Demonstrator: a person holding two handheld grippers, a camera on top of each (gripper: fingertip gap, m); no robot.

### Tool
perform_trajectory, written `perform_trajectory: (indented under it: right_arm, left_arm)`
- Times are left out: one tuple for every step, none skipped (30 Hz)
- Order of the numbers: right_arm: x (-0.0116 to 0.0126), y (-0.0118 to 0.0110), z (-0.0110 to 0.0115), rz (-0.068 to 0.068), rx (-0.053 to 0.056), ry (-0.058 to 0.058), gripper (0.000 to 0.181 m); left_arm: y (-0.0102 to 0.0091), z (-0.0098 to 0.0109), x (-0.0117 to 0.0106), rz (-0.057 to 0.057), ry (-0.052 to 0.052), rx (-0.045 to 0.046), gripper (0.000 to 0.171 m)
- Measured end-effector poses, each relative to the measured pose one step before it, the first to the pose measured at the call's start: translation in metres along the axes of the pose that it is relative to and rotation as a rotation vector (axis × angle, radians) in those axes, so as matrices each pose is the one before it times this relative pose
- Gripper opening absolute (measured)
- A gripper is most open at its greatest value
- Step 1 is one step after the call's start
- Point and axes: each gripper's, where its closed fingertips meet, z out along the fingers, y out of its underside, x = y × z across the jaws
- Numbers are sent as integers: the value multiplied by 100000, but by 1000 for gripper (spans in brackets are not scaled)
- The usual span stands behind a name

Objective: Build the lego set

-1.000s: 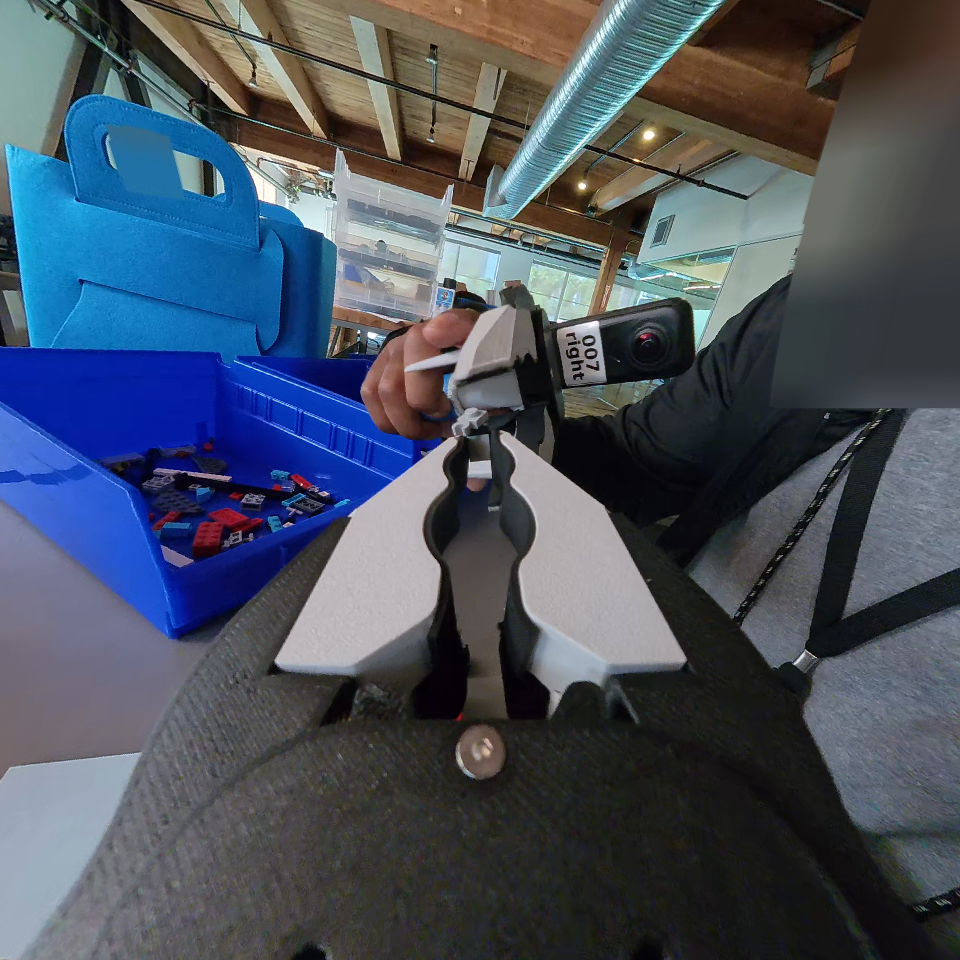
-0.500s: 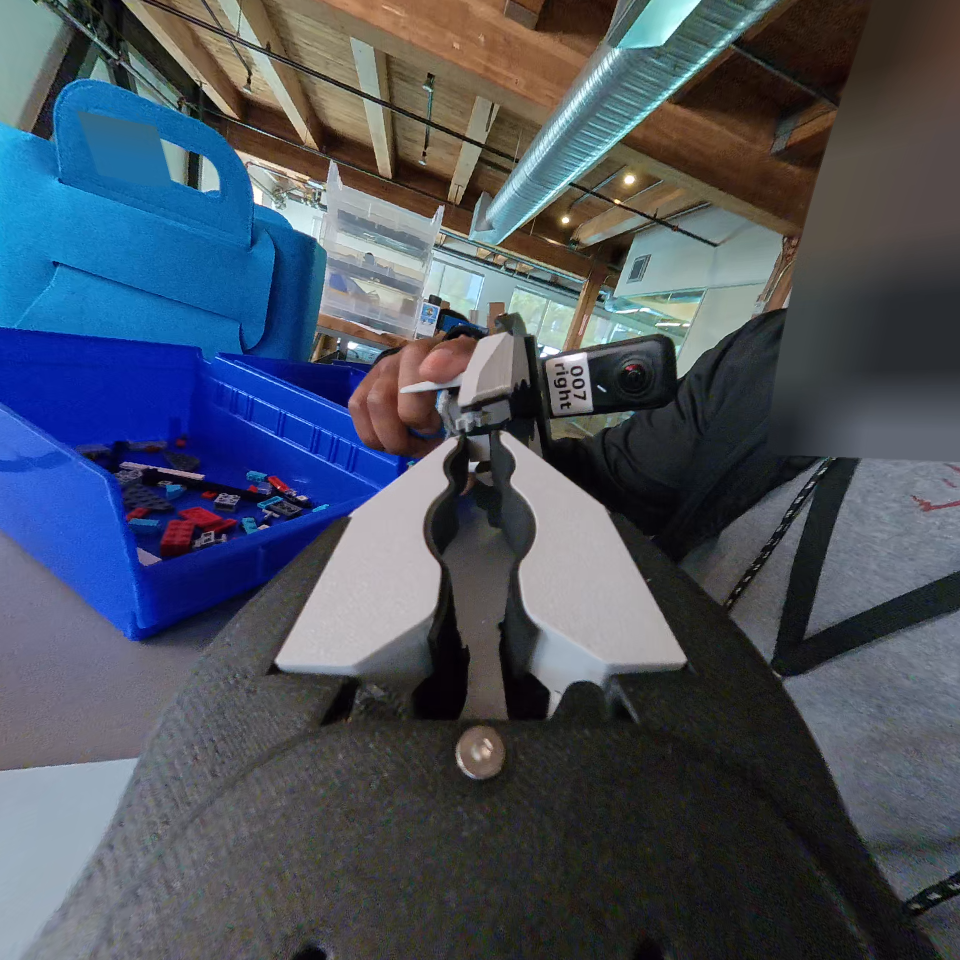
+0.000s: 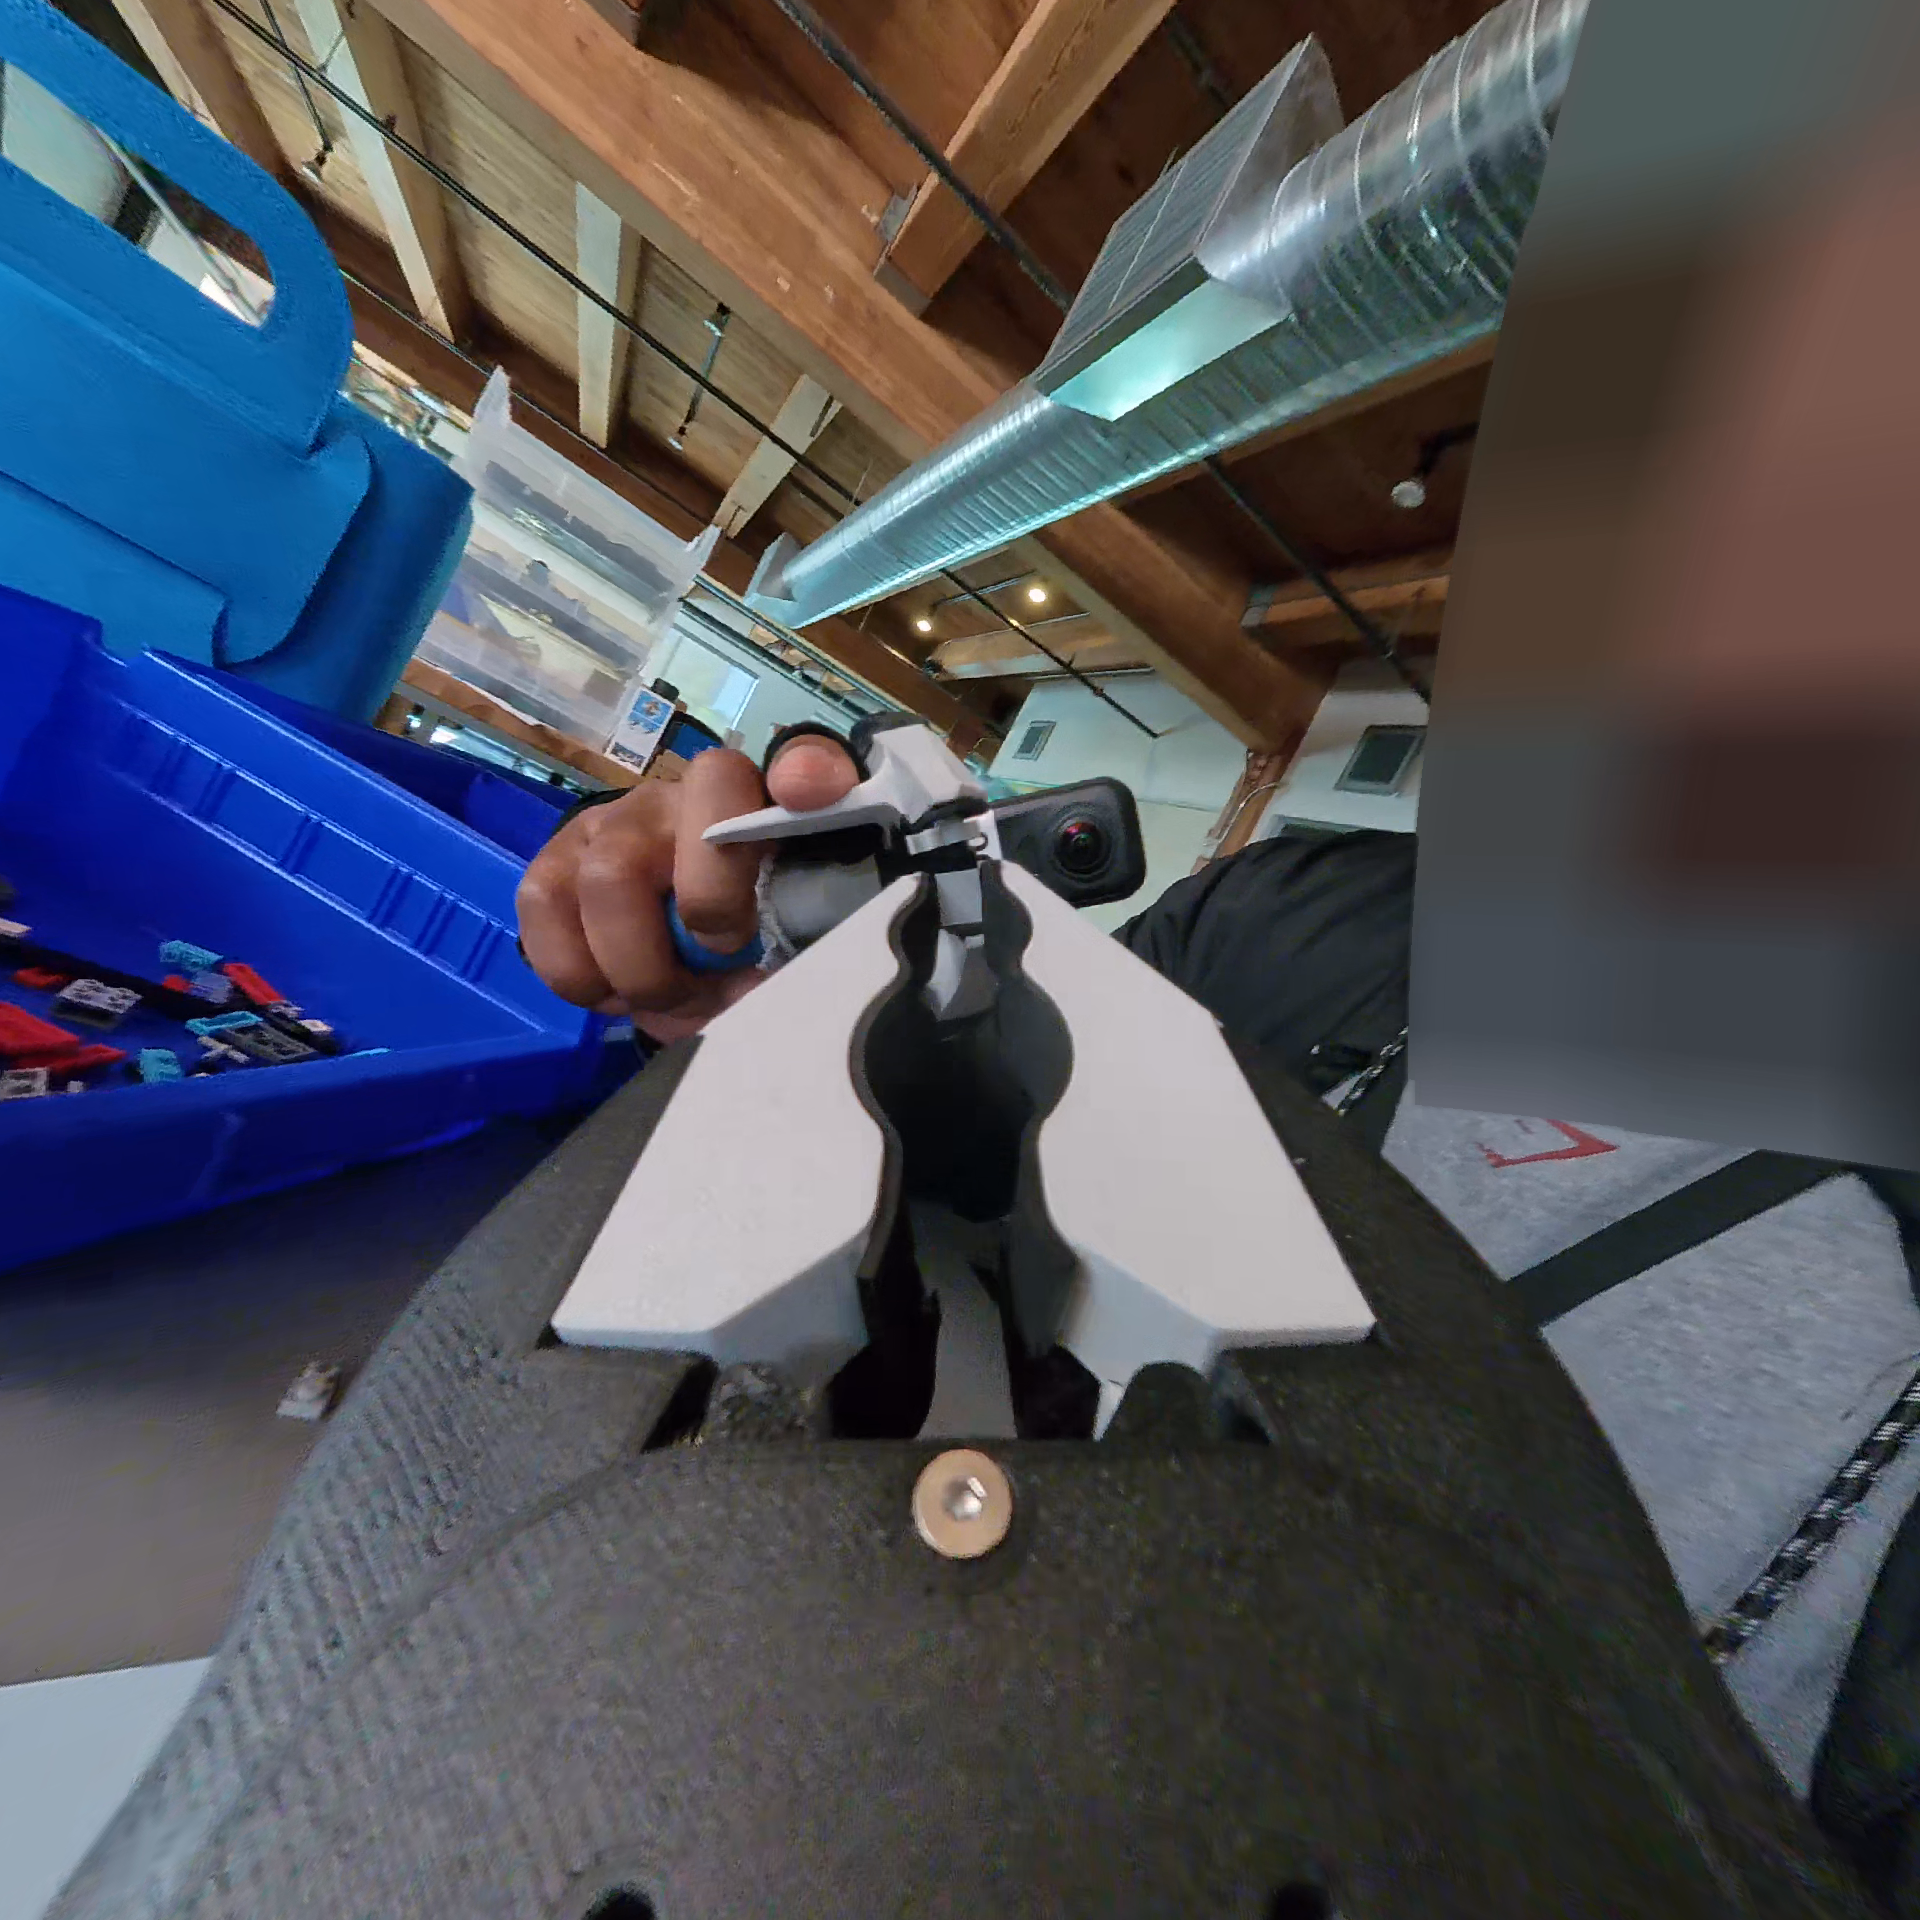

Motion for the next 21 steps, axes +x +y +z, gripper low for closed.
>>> perform_trajectory:
  right_arm:
    - [2,-24,-17,600,479,-163,21]
    - [6,-1,-14,748,333,-251,21]
    - [-10,-26,-32,671,394,-334,21]
    - [-32,-69,-23,687,652,-550,21]
    - [-59,-100,-24,989,771,-706,21]
    - [-25,-84,-17,1077,709,-557,21]
    - [-24,-75,-23,913,817,-426,21]
    - [-10,-86,-19,946,883,-309,21]
    - [5,-47,-27,842,691,-43,21]
    - [22,-24,-16,498,618,131,21]
    - [9,-37,-5,188,553,241,21]
    - [8,-57,1,-88,534,349,21]
    - [-7,-77,19,-137,527,376,21]
    - [0,-102,31,-37,512,379,21]
    - [14,-83,21,-5,520,437,21]
    - [7,-82,18,-114,508,435,21]
    - [22,-49,0,-460,271,469,21]
    - [49,2,-7,-1169,-153,678,21]
    - [45,27,-7,-1933,-421,839,21]
    - [17,14,-12,-2385,-496,816,21]
    - [34,27,-5,-2573,-670,800,21]
  left_arm:
    - [20,23,12,-1958,857,210,8]
    - [14,19,-5,-1932,587,225,8]
    - [13,27,14,-1643,628,217,8]
    - [70,36,77,-1926,1057,-65,8]
    - [66,35,95,-2687,1431,-99,8]
    - [20,45,81,-2522,1371,346,8]
    - [30,49,100,-2528,1434,332,8]
    - [43,56,83,-2373,1282,268,8]
    - [-4,37,28,-1453,662,460,8]
    - [-8,31,34,-966,471,276,8]
    - [5,24,29,-658,421,210,8]
    - [5,22,65,-998,679,168,8]
    - [7,16,101,-1242,1026,157,8]
    - [13,14,106,-1379,1151,263,8]
    - [-17,18,101,-1047,1051,335,8]
    - [3,33,79,-607,798,266,8]
    - [-8,21,43,-602,442,258,8]
    - [-34,17,-14,-357,46,357,8]
    - [-40,5,-20,-46,-116,352,8]
    - [-4,-3,-12,-71,-38,113,8]
    - [-24,-3,-32,-81,-221,237,8]
